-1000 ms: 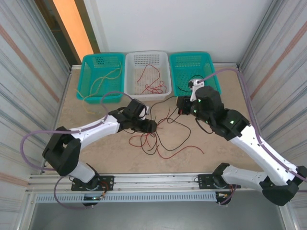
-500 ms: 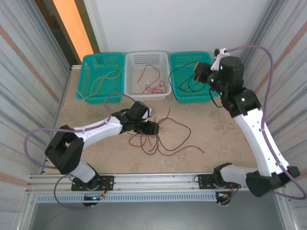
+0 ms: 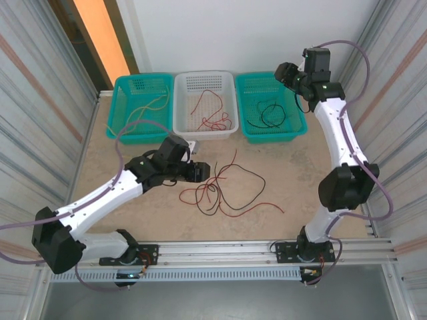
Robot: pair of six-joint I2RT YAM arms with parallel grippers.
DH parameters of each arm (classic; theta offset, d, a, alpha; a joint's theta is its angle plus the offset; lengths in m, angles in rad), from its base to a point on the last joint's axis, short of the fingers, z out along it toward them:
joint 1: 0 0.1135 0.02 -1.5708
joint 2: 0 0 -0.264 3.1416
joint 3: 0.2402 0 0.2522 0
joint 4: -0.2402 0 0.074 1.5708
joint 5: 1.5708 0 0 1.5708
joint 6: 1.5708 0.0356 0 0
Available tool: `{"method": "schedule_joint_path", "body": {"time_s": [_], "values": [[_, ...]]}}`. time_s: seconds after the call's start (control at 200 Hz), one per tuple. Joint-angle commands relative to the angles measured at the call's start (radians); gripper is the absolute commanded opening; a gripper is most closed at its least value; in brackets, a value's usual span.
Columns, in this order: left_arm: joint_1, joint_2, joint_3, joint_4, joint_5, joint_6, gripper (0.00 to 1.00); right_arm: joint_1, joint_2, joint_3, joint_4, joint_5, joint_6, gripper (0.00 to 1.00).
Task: Untangle the cables
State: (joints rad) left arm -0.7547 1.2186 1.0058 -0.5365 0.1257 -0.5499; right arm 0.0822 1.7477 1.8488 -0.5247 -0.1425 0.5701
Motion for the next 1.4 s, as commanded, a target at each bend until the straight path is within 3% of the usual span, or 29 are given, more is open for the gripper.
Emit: {"method": "schedule_joint_path", "body": {"time_s": [0.0,0.17,0.396,0.546,0.707,0.987,1.398], "values": [[-0.003,-0.026,-0.016,-0.070,-0.084,0.029,0.60,-0.016,-0.055,-0.072,-0.011,-0.073,-0.002,0.60],[0.037,-0.028,-0.036,-0.027,-0.045,0.048,0.54,0.037,-0.253,-0.301,0.017,-0.050,-0.040,0.56],[0.093,0.080,0.006,0.021,0.029,0.072,0.54,0.281,-0.583,-0.671,-0.016,0.111,-0.070,0.57],[0.098,0.252,0.075,0.051,0.075,0.103,0.49,0.446,-0.749,-0.925,-0.048,0.209,0.047,0.57],[0.098,0.407,0.153,0.096,0.096,0.119,0.47,0.541,-0.862,-1.126,-0.041,0.235,0.195,0.55],[0.116,0.639,0.349,0.094,0.090,0.161,0.45,0.571,-0.827,-1.100,-0.046,0.241,0.196,0.54],[0.116,0.811,0.483,-0.028,0.092,0.206,0.42,0.593,-0.811,-1.073,-0.021,0.243,0.210,0.55]]}}
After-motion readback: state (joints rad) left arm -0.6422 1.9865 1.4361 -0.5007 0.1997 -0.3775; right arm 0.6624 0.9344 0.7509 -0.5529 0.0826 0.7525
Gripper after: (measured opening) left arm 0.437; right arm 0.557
